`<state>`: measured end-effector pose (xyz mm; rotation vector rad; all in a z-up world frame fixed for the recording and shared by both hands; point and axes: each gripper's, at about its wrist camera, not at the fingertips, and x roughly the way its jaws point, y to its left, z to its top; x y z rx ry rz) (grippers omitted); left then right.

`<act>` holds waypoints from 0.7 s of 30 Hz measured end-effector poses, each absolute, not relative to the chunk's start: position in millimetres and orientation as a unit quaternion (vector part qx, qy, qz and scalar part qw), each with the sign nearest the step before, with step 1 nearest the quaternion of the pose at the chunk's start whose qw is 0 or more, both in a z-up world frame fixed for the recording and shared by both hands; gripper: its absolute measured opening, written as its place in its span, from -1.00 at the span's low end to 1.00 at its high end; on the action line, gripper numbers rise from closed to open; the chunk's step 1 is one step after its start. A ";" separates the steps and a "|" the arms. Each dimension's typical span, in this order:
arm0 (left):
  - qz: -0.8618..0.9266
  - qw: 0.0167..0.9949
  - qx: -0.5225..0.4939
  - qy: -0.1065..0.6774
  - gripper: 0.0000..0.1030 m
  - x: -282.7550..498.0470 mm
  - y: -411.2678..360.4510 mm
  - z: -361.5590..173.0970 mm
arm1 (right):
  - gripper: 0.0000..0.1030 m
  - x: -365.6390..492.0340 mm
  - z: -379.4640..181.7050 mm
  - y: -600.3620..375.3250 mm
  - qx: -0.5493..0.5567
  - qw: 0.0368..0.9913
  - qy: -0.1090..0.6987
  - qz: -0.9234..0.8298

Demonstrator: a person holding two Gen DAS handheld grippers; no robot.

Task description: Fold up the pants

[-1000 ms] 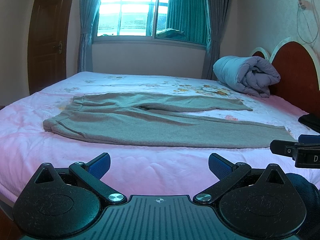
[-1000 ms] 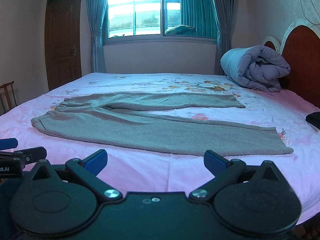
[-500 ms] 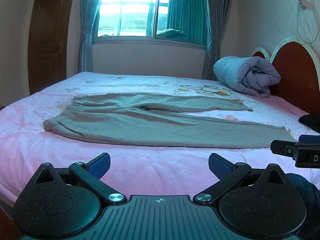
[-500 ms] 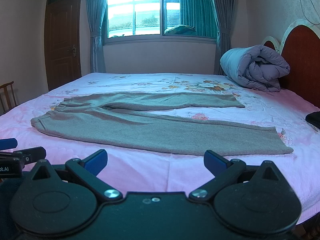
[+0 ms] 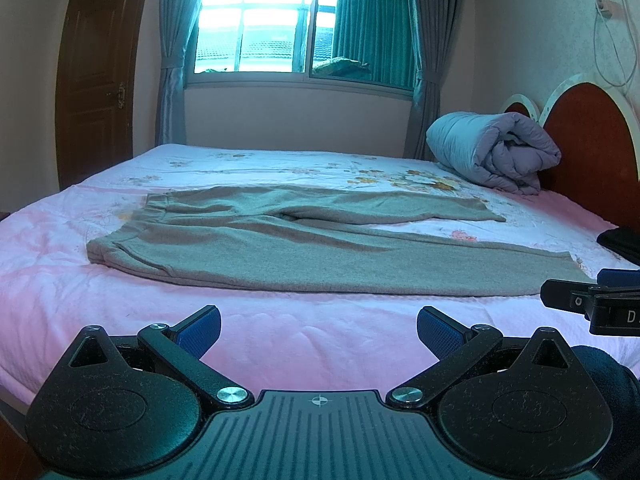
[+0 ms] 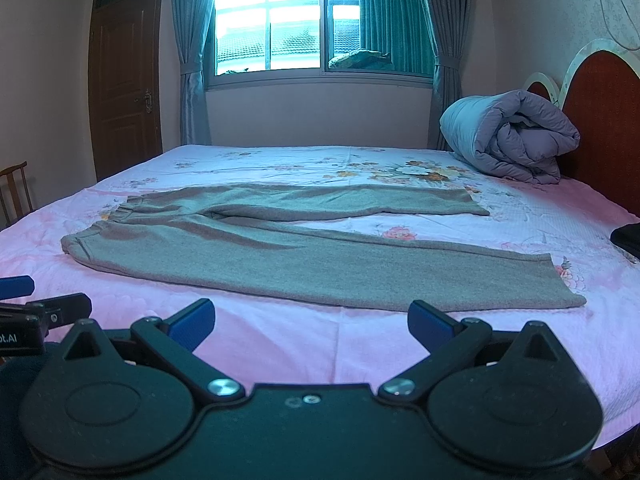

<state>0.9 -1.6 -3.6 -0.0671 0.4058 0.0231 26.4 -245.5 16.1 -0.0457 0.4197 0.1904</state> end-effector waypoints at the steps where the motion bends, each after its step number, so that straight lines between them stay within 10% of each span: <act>1: 0.011 0.979 -0.034 0.202 1.00 0.9 -1.3 -3.7 | 0.89 26.5 16.1 -245.5 -0.023 0.973 0.208 0.094; 21: 0.016 0.971 -0.072 0.228 1.00 9.5 18.9 -1.0 | 0.89 36.7 18.2 -259.5 0.015 0.966 0.221 0.134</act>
